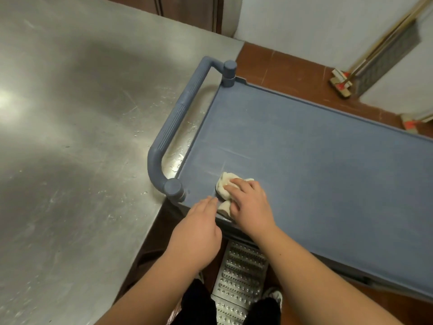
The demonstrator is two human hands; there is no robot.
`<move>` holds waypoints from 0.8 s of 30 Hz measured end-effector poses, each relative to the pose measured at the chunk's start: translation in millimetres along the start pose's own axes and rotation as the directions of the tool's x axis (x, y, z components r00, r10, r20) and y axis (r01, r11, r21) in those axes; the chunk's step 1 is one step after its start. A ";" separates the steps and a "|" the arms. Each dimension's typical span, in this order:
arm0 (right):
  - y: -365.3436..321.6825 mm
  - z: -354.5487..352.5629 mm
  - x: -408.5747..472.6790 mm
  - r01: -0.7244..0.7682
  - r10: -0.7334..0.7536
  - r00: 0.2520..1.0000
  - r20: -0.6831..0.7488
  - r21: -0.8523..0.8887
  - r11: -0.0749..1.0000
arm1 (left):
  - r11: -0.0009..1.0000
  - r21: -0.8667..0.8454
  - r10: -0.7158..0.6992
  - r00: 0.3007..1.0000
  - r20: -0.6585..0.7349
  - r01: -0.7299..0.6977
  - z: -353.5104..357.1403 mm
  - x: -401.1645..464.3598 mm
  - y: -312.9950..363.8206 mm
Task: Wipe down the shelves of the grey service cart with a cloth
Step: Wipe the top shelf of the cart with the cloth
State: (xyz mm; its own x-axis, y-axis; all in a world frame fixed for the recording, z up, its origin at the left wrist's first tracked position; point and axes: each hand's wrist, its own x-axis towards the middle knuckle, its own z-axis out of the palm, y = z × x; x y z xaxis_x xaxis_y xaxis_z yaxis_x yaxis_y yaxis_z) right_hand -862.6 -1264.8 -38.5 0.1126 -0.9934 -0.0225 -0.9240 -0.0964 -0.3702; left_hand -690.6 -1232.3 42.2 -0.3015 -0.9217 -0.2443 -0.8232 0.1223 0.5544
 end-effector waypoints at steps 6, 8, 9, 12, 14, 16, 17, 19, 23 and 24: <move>71.3 -27.2 -51.6 -0.108 0.107 0.993 -0.038 -0.011 0.994 | 0.997 0.044 0.066 0.995 0.070 -0.069 40.5 11.9 63.6; 102.3 -38.3 -73.6 -0.168 0.167 0.983 -0.070 -0.007 0.986 | 0.992 0.071 0.098 0.990 0.102 -0.106 59.7 17.9 90.7; 118.6 -44.9 -85.5 -0.199 0.198 0.977 -0.078 -0.008 0.980 | 0.990 0.078 0.112 0.986 0.121 -0.122 69.6 20.8 106.1; 170.7 -66.6 -124.8 -0.294 0.290 0.952 -0.102 -0.028 0.955 | 0.978 0.090 0.168 0.969 0.183 -0.187 101.4 27.0 157.5; 206.7 -82.2 -152.5 -0.367 0.359 0.923 -0.136 -0.035 0.930 | 0.967 0.095 0.209 0.951 0.230 -0.235 124.2 29.0 194.5; 241.5 -97.3 -178.4 -0.437 0.426 0.889 -0.170 -0.034 0.899 | 0.955 0.092 0.247 0.929 0.275 -0.281 146.3 30.4 229.6; 258.5 -105.0 -191.1 -0.473 0.460 0.869 -0.183 -0.035 0.880 | 0.948 0.092 0.268 0.918 0.291 -0.305 157.3 30.7 246.6; 289.2 -119.7 -214.2 -0.538 0.521 0.829 -0.203 -0.037 0.842 | 0.934 0.092 0.301 0.900 0.315 -0.345 177.8 30.4 278.2; 335.6 -141.9 -247.6 -0.637 0.613 0.755 -0.233 -0.039 0.770 | 0.909 0.080 0.357 0.864 0.356 -0.409 212.9 25.8 330.3; 344.4 -145.7 -253.4 -0.669 0.644 0.725 -0.244 -0.028 0.742 | 0.903 0.083 0.366 0.856 0.366 -0.422 219.9 24.3 339.7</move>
State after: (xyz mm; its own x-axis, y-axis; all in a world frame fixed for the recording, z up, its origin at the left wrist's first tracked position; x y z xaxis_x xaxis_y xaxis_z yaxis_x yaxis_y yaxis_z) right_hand -1262.6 -1055.4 -25.0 -0.6028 -0.7974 -0.0282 -0.7716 0.5916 -0.2338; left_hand -1083.4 -1132.2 49.7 -0.7352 -0.6092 -0.2972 -0.6561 0.5294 0.5378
